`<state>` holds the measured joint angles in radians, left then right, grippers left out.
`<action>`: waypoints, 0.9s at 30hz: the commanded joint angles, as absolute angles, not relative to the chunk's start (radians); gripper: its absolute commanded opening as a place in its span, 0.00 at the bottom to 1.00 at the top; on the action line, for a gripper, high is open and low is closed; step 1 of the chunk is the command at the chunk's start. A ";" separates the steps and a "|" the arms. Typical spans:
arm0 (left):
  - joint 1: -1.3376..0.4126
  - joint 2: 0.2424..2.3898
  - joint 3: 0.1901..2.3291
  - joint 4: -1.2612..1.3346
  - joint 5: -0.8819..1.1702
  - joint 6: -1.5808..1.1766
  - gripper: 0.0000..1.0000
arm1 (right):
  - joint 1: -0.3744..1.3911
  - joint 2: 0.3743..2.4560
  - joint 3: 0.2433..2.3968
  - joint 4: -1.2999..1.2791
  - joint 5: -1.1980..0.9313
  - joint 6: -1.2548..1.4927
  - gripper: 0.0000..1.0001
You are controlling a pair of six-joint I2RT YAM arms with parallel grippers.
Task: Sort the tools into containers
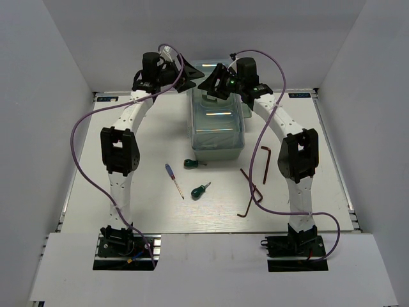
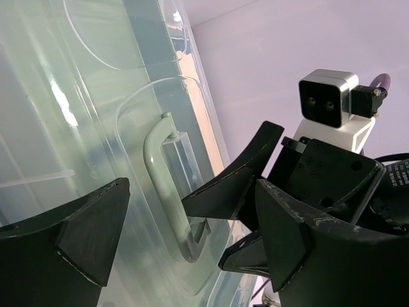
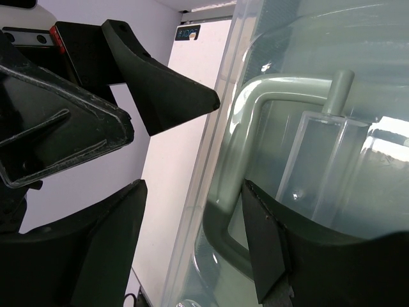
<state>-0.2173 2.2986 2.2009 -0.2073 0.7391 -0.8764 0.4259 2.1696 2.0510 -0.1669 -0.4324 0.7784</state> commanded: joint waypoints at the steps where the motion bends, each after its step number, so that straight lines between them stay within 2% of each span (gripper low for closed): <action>1: -0.245 2.283 2.214 -0.249 0.767 -0.867 0.89 | 0.434 2.120 2.039 -0.155 -0.469 0.784 0.67; 19: -0.245 2.261 2.149 -0.100 0.825 -0.896 0.84 | 0.431 2.114 2.025 -0.146 -0.480 0.785 0.67; 27: -0.245 2.252 2.140 -0.127 0.854 -0.896 0.83 | 0.434 2.123 2.028 -0.144 -0.480 0.782 0.67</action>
<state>-0.2367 2.2982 2.1525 -0.0975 0.8112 -0.8928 0.4248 2.1681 2.0453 -0.1577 -0.4381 0.7780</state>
